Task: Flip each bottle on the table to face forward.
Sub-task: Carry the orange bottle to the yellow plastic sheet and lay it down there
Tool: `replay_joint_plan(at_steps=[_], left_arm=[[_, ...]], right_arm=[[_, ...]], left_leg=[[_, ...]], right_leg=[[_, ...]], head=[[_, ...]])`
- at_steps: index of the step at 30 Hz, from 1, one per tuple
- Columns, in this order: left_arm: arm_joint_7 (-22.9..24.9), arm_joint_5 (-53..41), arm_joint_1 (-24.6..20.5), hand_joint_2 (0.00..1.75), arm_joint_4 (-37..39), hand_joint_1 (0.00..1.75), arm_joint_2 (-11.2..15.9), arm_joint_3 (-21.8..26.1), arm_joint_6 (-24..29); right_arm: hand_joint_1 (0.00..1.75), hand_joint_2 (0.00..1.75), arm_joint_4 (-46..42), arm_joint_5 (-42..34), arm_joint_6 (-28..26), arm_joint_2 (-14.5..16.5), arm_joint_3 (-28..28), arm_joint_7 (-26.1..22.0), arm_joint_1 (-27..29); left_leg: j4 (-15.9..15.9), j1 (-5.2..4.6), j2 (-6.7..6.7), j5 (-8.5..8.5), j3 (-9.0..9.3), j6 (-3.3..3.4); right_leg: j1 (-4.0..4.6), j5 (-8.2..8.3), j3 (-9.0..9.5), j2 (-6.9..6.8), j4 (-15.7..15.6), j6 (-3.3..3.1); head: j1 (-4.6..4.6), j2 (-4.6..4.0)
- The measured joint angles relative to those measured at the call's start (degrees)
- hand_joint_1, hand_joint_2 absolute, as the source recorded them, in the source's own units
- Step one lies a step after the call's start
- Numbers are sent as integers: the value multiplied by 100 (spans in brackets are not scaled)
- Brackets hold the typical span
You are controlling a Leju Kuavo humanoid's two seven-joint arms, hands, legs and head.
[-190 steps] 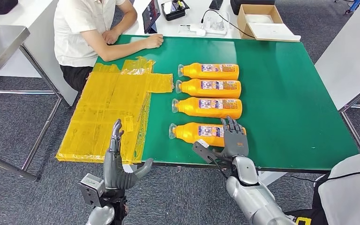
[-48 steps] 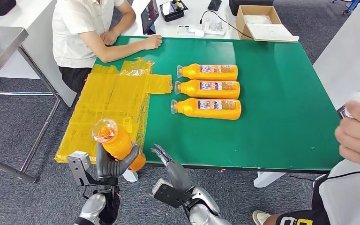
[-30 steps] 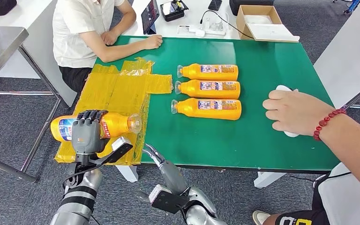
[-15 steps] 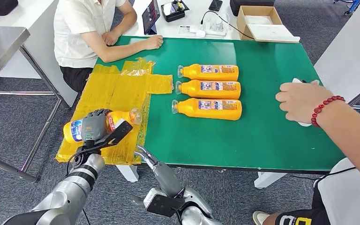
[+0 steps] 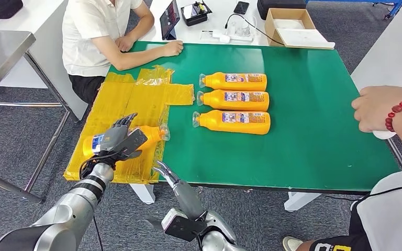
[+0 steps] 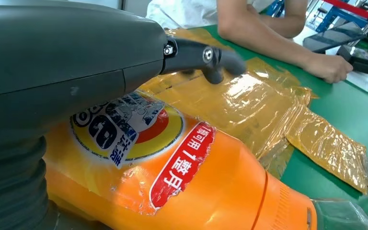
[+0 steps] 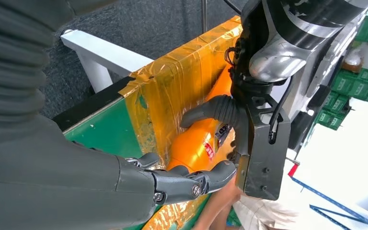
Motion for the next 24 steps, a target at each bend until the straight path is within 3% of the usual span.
replay_joint_plan(at_steps=[4, 8, 13, 19, 24], left_arm=[[-2, 0, -1, 175, 0, 0, 0, -41, -10], [-3, 0, -1, 0, 0, 0, -1, -52, -23], [-125, 115, 7, 0, 3, 0, -21, -164, -593], [-440, 344, 18, 0, -103, 0, -15, -895, -1458], [-807, 1932, 272, 0, -453, 0, 24, -1375, -1730]], right_arm=[[0, 0, 17, 0, -2, 9, 0, 0, 0], [0, 0, 21, 0, -3, 9, 0, 0, 0], [0, 0, 44, 1, -61, 10, 0, -11, 0], [0, 0, 130, -21, -169, 34, 0, -111, -1], [0, 0, 223, -1, -196, 42, -1, -155, -1]], left_leg=[[0, 0, 0, -1, -1, 0], [0, 0, 1, -1, -1, 0], [0, 0, -1, 0, -1, 0], [0, 1, -2, 0, 1, 0], [0, 2, -1, 1, -4, 0]], right_leg=[[0, 0, -2, 0, 0, 0], [0, 0, -3, 0, 0, 0], [1, 0, -2, 0, 0, 0], [1, 0, 3, -1, 0, 0], [3, 0, -4, 0, 1, 0]], head=[[-1, 0], [0, 0], [-1, 0], [1, 0], [1, 0]])
